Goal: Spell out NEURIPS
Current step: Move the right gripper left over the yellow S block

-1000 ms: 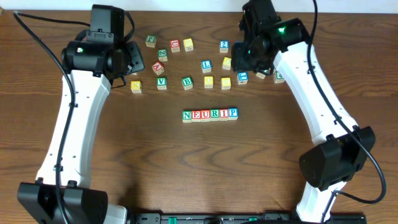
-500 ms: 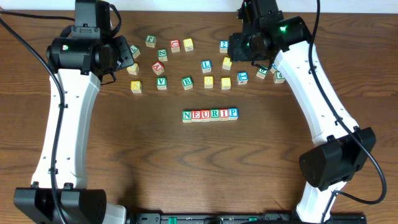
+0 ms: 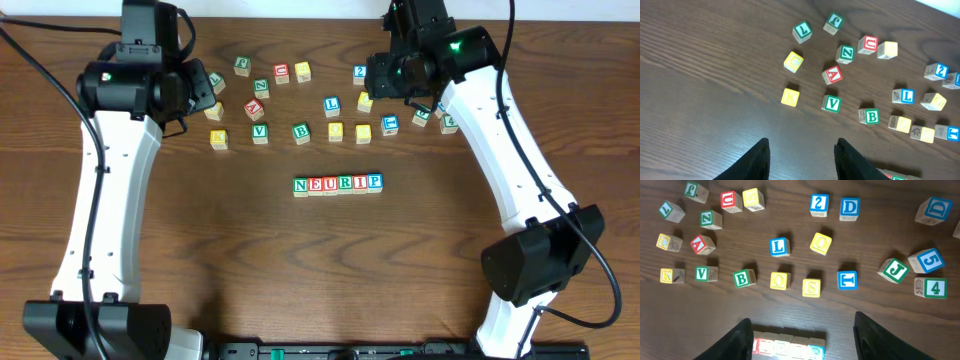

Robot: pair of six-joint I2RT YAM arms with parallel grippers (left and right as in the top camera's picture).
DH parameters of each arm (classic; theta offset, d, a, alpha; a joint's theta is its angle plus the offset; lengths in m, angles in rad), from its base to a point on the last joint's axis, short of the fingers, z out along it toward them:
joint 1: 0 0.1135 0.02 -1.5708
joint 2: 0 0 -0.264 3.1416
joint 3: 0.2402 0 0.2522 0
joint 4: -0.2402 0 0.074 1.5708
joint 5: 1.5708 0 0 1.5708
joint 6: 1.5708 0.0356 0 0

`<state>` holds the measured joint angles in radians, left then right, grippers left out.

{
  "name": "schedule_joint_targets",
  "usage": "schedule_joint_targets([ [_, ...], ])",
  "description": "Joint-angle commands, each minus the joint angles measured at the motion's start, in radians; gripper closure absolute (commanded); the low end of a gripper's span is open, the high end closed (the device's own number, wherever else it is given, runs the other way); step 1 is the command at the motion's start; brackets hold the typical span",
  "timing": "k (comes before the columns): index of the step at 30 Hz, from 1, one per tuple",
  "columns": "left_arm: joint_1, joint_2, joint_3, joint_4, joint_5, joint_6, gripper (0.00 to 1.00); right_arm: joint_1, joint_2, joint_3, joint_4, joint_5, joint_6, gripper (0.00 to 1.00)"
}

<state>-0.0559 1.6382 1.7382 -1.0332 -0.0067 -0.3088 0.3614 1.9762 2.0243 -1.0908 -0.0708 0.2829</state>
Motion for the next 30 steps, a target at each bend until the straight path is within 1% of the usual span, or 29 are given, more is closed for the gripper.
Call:
schedule_joint_targets([
  [1, 0.004, 0.009, -0.018, -0.002, -0.012, 0.016, 0.58, 0.0, -0.01, 0.008, -0.001, 0.011, -0.006, 0.39],
  [4, 0.004, 0.009, -0.018, -0.001, -0.012, 0.016, 0.58, 0.0, -0.01, 0.008, -0.001, 0.011, -0.006, 0.37],
  [10, 0.004, 0.009, -0.018, 0.003, -0.013, 0.017, 0.58, 0.0, -0.01, 0.008, -0.002, 0.012, -0.007, 0.31],
  [13, 0.004, 0.009, -0.018, 0.003, -0.013, 0.017, 0.58, 0.0, -0.01, 0.008, -0.002, 0.012, -0.007, 0.24],
  [17, 0.004, 0.009, -0.018, 0.006, -0.013, 0.017, 0.59, 0.0, -0.01, 0.008, -0.002, 0.012, -0.007, 0.13],
  [20, 0.004, 0.009, -0.018, 0.01, -0.013, 0.017, 0.58, 0.0, -0.01, 0.008, -0.002, 0.012, -0.007, 0.02],
  [21, 0.004, 0.009, -0.018, 0.01, -0.013, 0.017, 0.58, 0.0, -0.01, 0.008, -0.002, 0.012, -0.007, 0.01],
  [30, 0.004, 0.009, -0.018, 0.008, -0.012, 0.017, 0.59, 0.0, -0.01, 0.008, 0.007, 0.011, -0.007, 0.01],
])
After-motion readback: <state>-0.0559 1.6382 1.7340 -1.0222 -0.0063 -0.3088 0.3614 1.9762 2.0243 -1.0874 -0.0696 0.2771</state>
